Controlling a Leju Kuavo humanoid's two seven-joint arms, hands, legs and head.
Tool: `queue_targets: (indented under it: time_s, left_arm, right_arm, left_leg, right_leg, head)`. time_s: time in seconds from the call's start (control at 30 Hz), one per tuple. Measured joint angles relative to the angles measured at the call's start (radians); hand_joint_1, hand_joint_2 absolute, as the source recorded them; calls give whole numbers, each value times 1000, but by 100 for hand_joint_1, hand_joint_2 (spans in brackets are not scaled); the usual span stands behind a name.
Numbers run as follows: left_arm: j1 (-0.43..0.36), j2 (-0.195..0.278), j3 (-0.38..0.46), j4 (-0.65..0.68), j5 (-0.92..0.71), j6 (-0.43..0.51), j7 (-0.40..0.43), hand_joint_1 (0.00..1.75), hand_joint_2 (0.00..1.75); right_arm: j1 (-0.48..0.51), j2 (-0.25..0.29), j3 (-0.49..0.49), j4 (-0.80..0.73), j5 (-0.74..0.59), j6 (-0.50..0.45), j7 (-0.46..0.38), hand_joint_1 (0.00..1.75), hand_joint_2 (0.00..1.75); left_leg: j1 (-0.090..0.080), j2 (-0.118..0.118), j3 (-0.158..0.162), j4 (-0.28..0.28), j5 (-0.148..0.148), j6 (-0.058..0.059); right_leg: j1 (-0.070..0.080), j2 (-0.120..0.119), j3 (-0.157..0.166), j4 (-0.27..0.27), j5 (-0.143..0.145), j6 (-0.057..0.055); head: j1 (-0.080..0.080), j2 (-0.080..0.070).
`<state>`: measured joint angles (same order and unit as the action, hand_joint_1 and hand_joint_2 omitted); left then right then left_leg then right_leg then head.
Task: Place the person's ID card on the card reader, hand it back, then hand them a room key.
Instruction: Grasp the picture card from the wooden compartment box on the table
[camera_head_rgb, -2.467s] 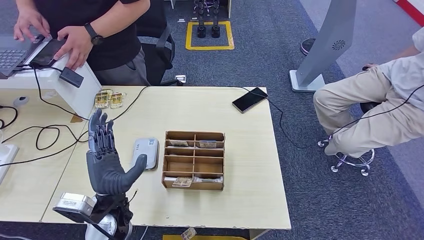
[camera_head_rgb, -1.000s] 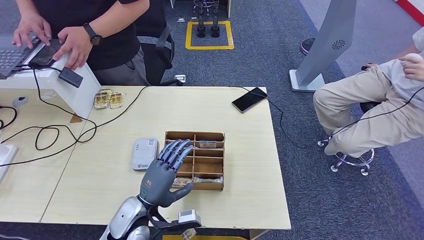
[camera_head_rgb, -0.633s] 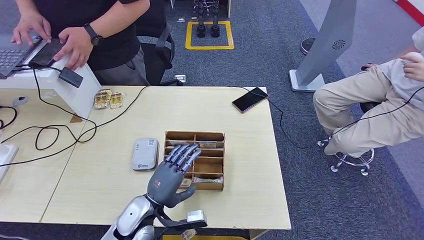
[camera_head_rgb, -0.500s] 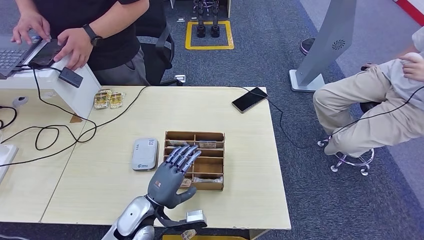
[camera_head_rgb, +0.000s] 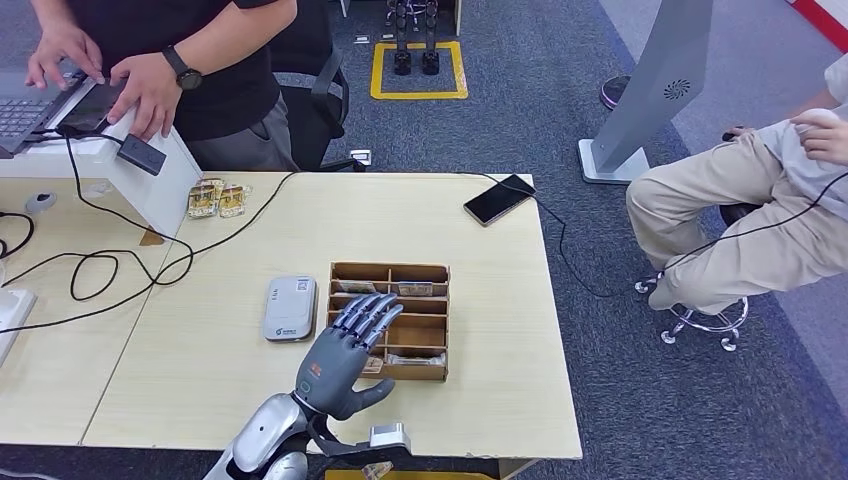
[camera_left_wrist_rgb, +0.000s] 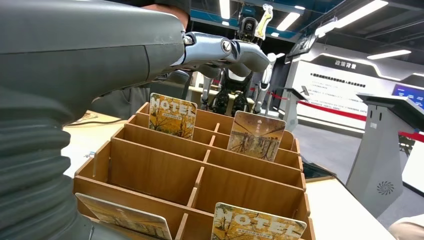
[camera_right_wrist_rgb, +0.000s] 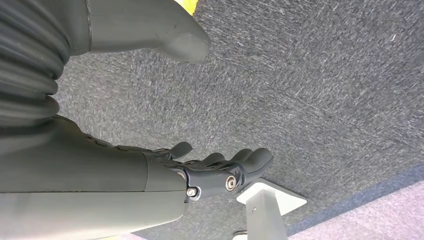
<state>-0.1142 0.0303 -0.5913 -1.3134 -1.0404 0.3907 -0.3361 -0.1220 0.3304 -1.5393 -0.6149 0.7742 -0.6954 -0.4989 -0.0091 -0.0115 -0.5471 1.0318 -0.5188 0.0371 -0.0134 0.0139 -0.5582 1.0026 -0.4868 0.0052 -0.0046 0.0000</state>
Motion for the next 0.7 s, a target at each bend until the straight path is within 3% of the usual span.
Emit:
queue_targets:
  time_s: [0.23,0.7]
  left_arm:
    - [0,3,0,0,-12,6,10,0,175]
    - [-13,4,0,14,-159,37,134,0,175]
  right_arm:
    - [0,0,0,0,2,0,1,0,175]
    - [2,0,0,-6,11,0,17,0,175]
  left_leg:
    - [0,0,0,0,0,0]
    - [0,0,0,0,0,0]
  right_leg:
    - [0,0,0,0,0,0]
    - [0,0,0,0,0,0]
  head:
    - [0,0]
    - [0,0]
